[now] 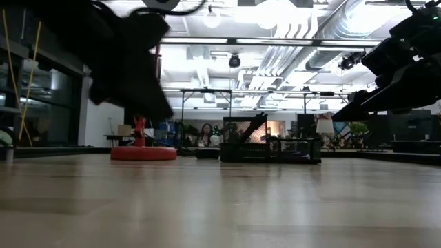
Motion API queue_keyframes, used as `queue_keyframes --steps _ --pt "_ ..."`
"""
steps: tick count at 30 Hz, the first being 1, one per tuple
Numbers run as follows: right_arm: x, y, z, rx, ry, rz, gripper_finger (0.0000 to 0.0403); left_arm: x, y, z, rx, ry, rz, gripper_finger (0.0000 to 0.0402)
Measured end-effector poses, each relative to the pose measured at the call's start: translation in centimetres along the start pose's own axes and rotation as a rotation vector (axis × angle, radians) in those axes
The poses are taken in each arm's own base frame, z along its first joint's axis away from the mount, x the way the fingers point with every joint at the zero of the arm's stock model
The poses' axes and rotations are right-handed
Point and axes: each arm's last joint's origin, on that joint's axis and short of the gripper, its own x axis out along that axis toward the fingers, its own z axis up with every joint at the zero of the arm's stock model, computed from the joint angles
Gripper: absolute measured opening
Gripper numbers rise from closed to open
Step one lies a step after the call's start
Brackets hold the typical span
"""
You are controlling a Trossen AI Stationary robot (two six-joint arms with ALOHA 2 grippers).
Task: Pick and place office supplies into organizer
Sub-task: Put the orange scissors into the black desk organizer
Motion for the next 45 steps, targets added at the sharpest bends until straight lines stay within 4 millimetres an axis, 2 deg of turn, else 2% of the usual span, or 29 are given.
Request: queue_keyframes --steps 7,9,15,20,25,32,35,39,45 --pt "0.0 0.0 0.0 0.000 0.002 0.000 0.0378 -3.3 -1.7 -3.8 -0.131 0.113 -0.082 0.0113" --pt "0.0 0.0 0.0 0.000 0.002 0.000 0.0378 -4.0 -1.8 -4.7 -0.162 0.193 -0.104 0.0113" --pt "0.0 0.0 0.0 0.000 0.002 0.000 0.0378 -5.4 -2.2 -6.0 -0.266 0.378 -0.147 0.0113" --pt "0.0 0.0 0.0 0.000 0.003 0.000 0.0378 -6.3 -2.2 -5.6 -0.339 0.512 -0.066 0.0113" --pt "0.0 0.0 -0.1 0.000 0.007 0.000 0.0378 -8.1 -2.9 -4.1 -0.386 0.589 0.039 0.0113" --pt "0.0 0.0 -0.1 0.000 0.007 0.000 0.0378 -10.1 -5.2 -2.0 -0.423 0.570 -0.067 0.0113" --pt "0.0 0.0 -0.1 0.000 0.007 0.000 0.0378 -10.4 -5.8 -2.2 -0.434 0.568 -0.119 0.0113" --pt "0.0 0.0 -0.1 0.000 0.007 0.000 0.0378 -11.3 -6.6 -3.1 -0.361 0.568 -0.197 0.0113" --pt "0.0 0.0 -0.1 0.001 0.014 -0.001 0.0378 -10.9 -6.9 -3.6 -0.369 0.579 -0.189 0.0113"
